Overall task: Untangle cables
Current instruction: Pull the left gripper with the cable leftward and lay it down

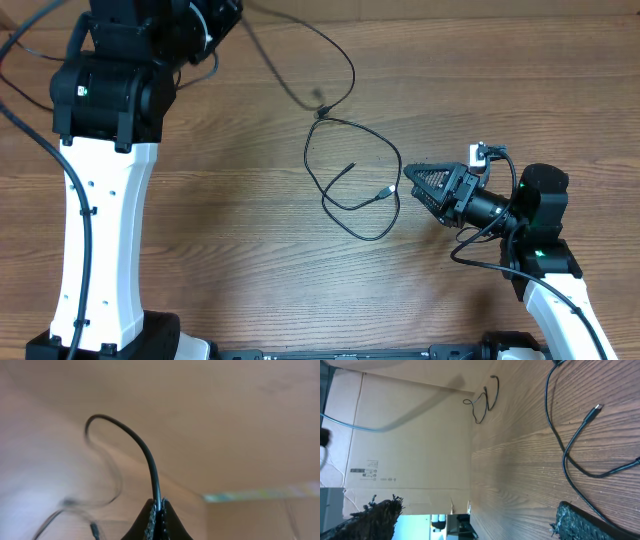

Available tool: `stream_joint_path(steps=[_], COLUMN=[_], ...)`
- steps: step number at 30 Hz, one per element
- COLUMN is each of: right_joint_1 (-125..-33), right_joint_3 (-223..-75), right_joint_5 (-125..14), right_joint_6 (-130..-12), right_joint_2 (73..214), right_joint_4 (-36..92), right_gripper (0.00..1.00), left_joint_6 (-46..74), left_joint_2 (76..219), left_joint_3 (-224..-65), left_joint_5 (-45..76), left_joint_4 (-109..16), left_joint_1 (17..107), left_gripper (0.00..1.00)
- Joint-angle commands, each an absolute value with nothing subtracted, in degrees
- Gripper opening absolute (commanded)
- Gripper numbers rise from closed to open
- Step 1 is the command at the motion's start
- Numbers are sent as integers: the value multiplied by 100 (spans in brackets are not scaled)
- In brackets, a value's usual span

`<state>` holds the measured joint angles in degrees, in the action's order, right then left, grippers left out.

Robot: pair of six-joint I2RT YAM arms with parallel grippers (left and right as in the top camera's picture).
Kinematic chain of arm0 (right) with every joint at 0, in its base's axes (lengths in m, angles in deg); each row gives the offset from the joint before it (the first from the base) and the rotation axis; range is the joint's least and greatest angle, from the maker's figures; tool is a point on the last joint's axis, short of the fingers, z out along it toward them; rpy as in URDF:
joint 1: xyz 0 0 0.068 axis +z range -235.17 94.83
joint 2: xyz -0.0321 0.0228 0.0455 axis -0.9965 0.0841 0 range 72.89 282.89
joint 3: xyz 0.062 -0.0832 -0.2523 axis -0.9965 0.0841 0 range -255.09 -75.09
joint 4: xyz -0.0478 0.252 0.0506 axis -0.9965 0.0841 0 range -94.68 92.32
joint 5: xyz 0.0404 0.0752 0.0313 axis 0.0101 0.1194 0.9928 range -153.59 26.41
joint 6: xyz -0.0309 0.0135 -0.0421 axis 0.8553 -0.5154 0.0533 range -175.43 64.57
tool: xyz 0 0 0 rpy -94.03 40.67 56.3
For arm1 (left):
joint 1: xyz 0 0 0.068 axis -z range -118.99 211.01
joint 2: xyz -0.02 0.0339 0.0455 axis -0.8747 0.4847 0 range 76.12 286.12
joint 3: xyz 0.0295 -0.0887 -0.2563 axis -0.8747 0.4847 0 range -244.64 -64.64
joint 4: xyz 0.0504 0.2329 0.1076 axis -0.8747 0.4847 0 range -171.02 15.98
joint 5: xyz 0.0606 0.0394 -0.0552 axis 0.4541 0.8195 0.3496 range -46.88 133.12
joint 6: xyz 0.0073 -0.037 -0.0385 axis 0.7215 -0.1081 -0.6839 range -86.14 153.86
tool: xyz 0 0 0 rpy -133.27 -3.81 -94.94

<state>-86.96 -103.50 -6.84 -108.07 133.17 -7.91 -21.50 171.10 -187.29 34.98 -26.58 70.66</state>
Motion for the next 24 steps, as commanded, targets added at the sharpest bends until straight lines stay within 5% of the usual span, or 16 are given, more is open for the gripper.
stream_joint_path(steps=[1, 5, 11, 24], right_joint_1=[-8702, -8702, -8702, -8702], right_joint_3=[-10398, -10398, -10398, -10398], right_joint_5=[-653, -655, -655, -653], right_joint_6=[-10759, -10759, -10759, -10740], right_joint_2=[13275, 13275, 13275, 13275], right_joint_4=[-795, -795, -795, -644], right_gripper=[100, 100, 100, 100], left_joint_6=[-3483, -3905, -4383, -5127], left_joint_2=[17010, 17038, 17268, 18194], left_joint_3=[-18815, -18812, -18686, -18511], left_joint_5=[5351, 6689, 6936, 6752], left_joint_4=[-1812, -359, 745, 1160], left_joint_1=[6937, 6764, 6292, 5280], left_gripper=[4, 4, 4, 5])
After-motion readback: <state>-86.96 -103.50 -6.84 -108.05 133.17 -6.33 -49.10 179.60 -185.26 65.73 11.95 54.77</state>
